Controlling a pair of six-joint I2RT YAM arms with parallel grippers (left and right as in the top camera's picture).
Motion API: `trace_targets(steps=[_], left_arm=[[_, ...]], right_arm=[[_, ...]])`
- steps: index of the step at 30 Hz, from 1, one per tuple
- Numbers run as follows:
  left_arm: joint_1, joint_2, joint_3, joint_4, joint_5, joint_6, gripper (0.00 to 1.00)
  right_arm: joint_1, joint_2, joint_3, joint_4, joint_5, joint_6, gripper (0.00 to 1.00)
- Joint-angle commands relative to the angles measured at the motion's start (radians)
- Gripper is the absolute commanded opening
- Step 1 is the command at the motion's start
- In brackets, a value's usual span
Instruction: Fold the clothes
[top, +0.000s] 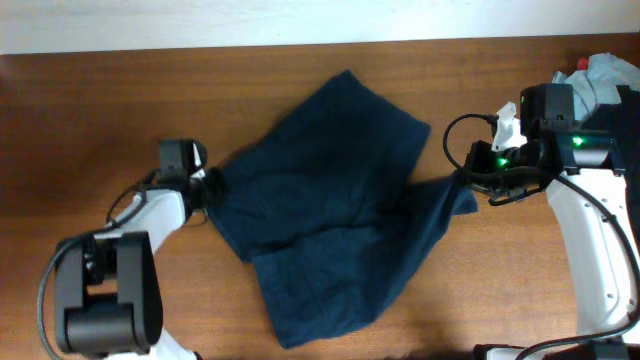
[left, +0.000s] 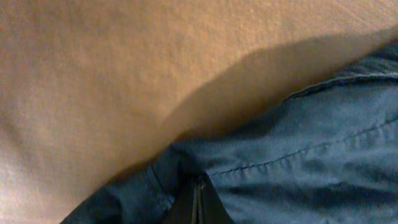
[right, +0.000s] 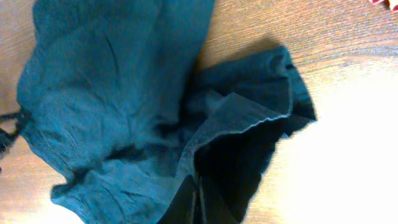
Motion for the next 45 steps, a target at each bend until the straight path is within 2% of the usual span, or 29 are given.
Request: trace_targets(steps=[1, 6, 7, 9, 11, 12, 15, 18, 20, 21, 24, 27, 29, 31, 33, 35, 37, 40, 42, 45], left_arm=[[0.040, 0.140, 0.172, -0.023, 0.078, 0.104, 0.00], [0.038, 0.242, 0.532, -0.239, 0.092, 0.243, 0.02], [0.038, 0.259, 0.658, -0.318, 0.091, 0.279, 0.05], [0.039, 0.267, 0.789, -0.408, 0.091, 0.300, 0.06], [0.039, 0.267, 0.935, -0.528, 0.092, 0.303, 0.12], [0.037, 0.267, 1.027, -0.636, 0.097, 0.302, 0.18], [0.016, 0.267, 1.196, -0.971, 0.100, 0.296, 0.27], [-0.008, 0.267, 1.236, -1.206, 0.100, 0.250, 0.27], [-0.035, 0.267, 1.232, -1.349, 0.100, 0.238, 0.13], [-0.055, 0.266, 1.223, -1.392, 0.100, 0.239, 0.10], [-0.131, 0.238, 1.218, -1.444, 0.071, 0.242, 0.10], [-0.223, 0.180, 1.218, -1.484, -0.038, 0.195, 0.10], [-0.303, 0.091, 1.183, -1.484, -0.183, 0.104, 0.11], [-0.355, -0.009, 1.117, -1.484, -0.253, 0.033, 0.13], [-0.411, -0.147, 0.982, -1.483, -0.307, -0.044, 0.17], [-0.454, -0.297, 0.758, -1.456, -0.354, -0.140, 0.22], [-0.481, -0.422, 0.522, -1.358, -0.295, -0.172, 0.24], [-0.515, -0.576, 0.179, -1.169, -0.112, -0.173, 0.29], [-0.529, -0.643, 0.002, -1.078, -0.028, -0.183, 0.35], [-0.529, -0.686, -0.200, -0.982, -0.015, -0.231, 0.51]], right_arm=[[-0.001, -0.022, 0.013, 0.003, -0.012, -0.010, 0.04], [-0.001, -0.022, 0.013, 0.004, -0.012, -0.010, 0.04], [-0.001, -0.022, 0.013, 0.005, -0.012, -0.010, 0.04], [-0.001, -0.022, 0.013, 0.005, -0.012, -0.010, 0.04], [-0.001, -0.022, 0.013, 0.006, -0.012, -0.010, 0.04], [-0.001, -0.022, 0.013, 0.007, -0.012, -0.010, 0.04], [-0.001, -0.022, 0.013, 0.016, -0.012, -0.010, 0.04], [-0.001, -0.022, 0.013, 0.031, -0.012, -0.010, 0.04], [-0.001, -0.022, 0.013, 0.034, -0.012, -0.010, 0.04], [-0.001, -0.022, 0.013, 0.033, -0.011, -0.010, 0.04], [-0.001, -0.022, 0.013, 0.033, -0.011, -0.010, 0.04], [-0.001, -0.022, 0.013, 0.033, -0.012, -0.010, 0.04], [-0.001, -0.022, 0.013, 0.033, -0.012, -0.010, 0.04], [-0.001, -0.022, 0.013, 0.033, -0.012, -0.010, 0.04], [-0.001, -0.022, 0.013, 0.032, -0.012, -0.010, 0.04], [-0.001, -0.022, 0.013, 0.026, -0.012, -0.010, 0.04], [-0.001, -0.022, 0.013, 0.026, -0.012, -0.010, 0.04], [-0.001, -0.022, 0.013, 0.026, -0.012, -0.010, 0.04], [-0.001, -0.022, 0.013, 0.026, -0.012, -0.010, 0.04], [-0.001, -0.022, 0.013, 0.026, -0.012, -0.010, 0.04]])
